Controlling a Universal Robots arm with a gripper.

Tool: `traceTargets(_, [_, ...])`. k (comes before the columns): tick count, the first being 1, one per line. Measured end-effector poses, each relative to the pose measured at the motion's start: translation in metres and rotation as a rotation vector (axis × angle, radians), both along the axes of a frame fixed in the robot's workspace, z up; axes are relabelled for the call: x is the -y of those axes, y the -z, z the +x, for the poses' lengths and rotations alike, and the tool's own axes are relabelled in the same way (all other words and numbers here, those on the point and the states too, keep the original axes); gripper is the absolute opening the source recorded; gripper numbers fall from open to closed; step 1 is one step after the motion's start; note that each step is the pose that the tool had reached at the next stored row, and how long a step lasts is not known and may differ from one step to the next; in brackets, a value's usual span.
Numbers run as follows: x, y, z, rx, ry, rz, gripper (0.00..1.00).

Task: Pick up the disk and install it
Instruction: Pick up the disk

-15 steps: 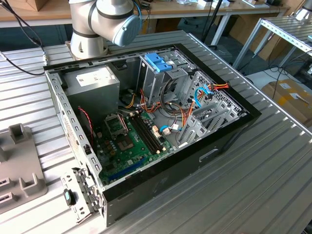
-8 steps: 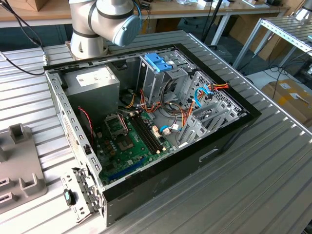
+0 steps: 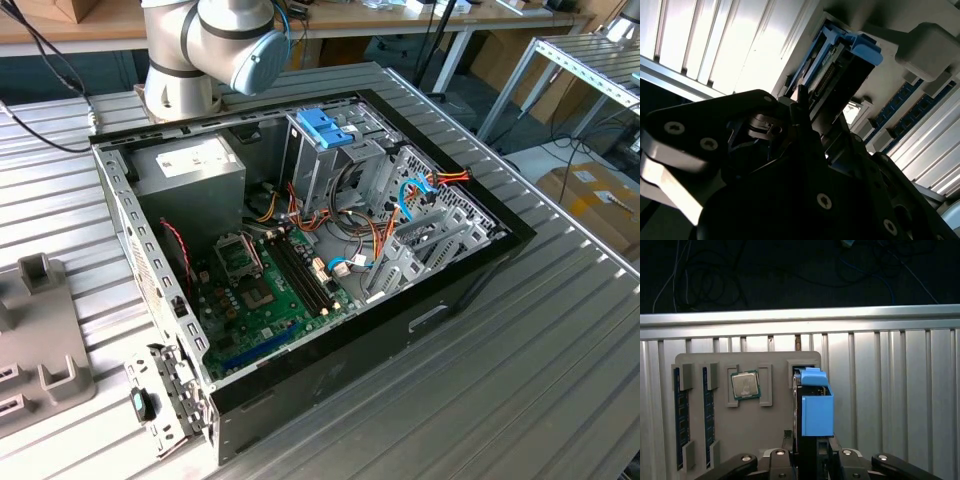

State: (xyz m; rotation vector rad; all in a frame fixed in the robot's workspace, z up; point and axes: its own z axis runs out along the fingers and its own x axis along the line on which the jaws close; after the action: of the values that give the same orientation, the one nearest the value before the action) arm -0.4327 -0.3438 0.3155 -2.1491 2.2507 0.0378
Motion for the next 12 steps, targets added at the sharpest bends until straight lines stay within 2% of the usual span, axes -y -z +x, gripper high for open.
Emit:
traceTargets(5, [0.0, -0.0002, 0.0, 0.0001, -0.027, -0.0099, 0.35])
traceTargets(9, [0.0, -0.0003, 0.0, 0.0001, -0.028, -0.01, 0.35])
traceTargets(12, [0.0, -0.0054, 0.0, 0.0001, -0.028, -0.01, 0.35])
